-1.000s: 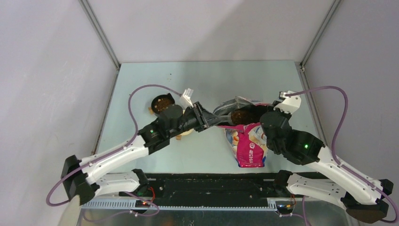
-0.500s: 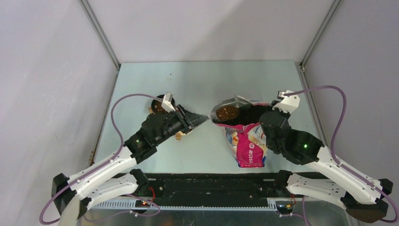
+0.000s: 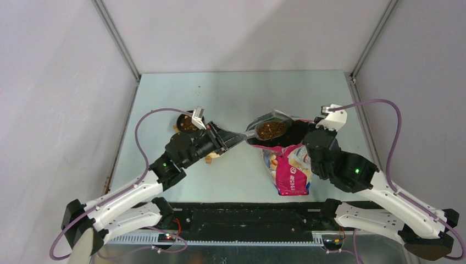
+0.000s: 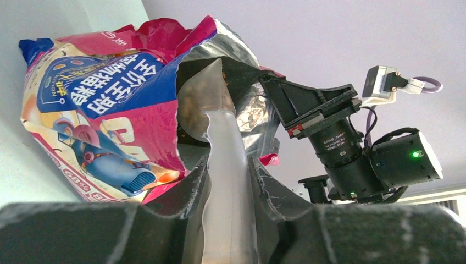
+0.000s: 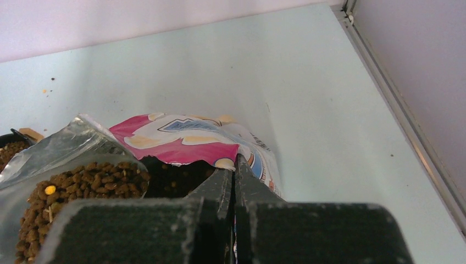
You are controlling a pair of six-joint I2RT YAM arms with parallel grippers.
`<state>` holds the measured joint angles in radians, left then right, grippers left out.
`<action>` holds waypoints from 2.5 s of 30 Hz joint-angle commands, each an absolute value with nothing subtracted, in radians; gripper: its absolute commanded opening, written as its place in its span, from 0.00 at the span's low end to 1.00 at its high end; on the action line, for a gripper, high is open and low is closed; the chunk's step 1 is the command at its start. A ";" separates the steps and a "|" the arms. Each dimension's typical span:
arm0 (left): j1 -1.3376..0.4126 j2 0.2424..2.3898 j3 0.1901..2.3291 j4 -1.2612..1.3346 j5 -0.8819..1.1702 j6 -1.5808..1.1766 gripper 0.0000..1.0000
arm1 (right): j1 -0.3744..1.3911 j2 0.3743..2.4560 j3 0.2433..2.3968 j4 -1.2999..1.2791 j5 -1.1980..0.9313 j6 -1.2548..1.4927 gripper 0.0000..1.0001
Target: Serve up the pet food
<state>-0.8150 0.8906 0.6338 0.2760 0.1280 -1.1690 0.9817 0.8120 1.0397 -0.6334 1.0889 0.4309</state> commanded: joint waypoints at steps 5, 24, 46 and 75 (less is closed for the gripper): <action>-0.788 0.940 0.599 0.520 0.202 -1.236 0.00 | 1.005 0.770 1.065 -0.456 1.114 0.412 0.00; -0.726 1.193 0.441 1.132 0.367 -1.534 0.00 | 1.024 0.742 1.049 -0.470 1.177 0.475 0.00; -0.727 0.918 0.424 0.811 0.286 -1.420 0.00 | 1.068 0.707 1.041 -0.497 1.224 0.483 0.00; -0.518 0.328 0.363 0.195 0.085 -1.297 0.00 | 1.096 0.718 1.040 -0.488 1.262 0.459 0.00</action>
